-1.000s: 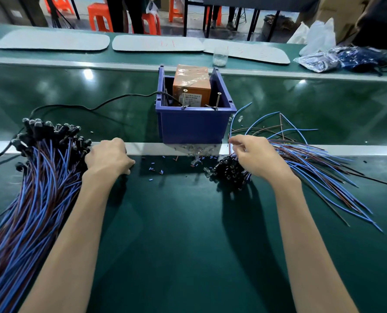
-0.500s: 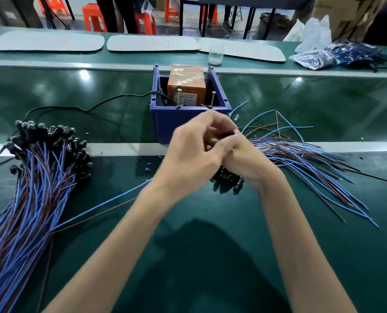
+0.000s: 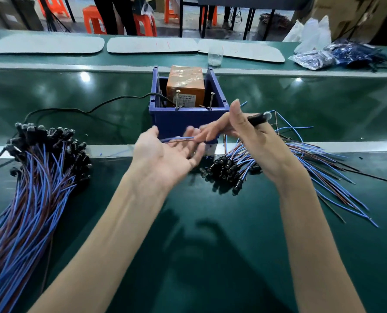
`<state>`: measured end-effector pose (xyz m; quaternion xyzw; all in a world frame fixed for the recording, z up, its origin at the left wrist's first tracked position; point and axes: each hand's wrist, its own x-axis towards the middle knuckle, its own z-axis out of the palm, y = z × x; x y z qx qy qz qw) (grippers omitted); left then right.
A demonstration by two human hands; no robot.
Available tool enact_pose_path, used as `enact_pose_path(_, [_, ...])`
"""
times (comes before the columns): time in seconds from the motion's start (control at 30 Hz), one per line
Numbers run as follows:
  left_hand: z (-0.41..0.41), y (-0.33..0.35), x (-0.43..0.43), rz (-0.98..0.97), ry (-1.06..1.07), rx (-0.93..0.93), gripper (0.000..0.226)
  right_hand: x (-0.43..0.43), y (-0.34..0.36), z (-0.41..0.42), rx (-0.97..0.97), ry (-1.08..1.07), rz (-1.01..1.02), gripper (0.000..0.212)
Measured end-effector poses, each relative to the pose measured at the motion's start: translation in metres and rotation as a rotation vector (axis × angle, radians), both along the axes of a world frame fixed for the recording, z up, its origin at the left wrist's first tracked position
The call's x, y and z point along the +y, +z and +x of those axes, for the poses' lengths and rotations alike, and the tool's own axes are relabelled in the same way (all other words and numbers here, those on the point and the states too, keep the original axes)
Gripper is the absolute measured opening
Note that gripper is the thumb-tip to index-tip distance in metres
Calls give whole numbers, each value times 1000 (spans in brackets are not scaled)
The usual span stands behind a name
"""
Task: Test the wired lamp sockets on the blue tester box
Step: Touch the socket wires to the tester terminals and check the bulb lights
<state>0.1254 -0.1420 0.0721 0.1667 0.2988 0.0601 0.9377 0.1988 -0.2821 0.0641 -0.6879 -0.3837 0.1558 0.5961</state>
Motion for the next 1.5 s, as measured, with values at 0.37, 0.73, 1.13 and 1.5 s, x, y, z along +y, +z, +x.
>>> enact_pose_path(0.37, [8, -11, -4, 392, -300, -14, 34, 2, 4, 4, 162, -214, -47, 47])
enact_pose_path(0.73, [9, -19, -22, 1068, -717, -115, 32, 6, -6, 13, 116, -427, -185, 34])
enact_pose_path(1.13, [11, -22, 3, 1271, -461, -95, 15, 16, -10, 1, 170, -252, -188, 27])
enact_pose_path(1.5, [9, -30, 7, 1246, -263, -265, 21, 19, -12, -1, 263, -224, -87, 31])
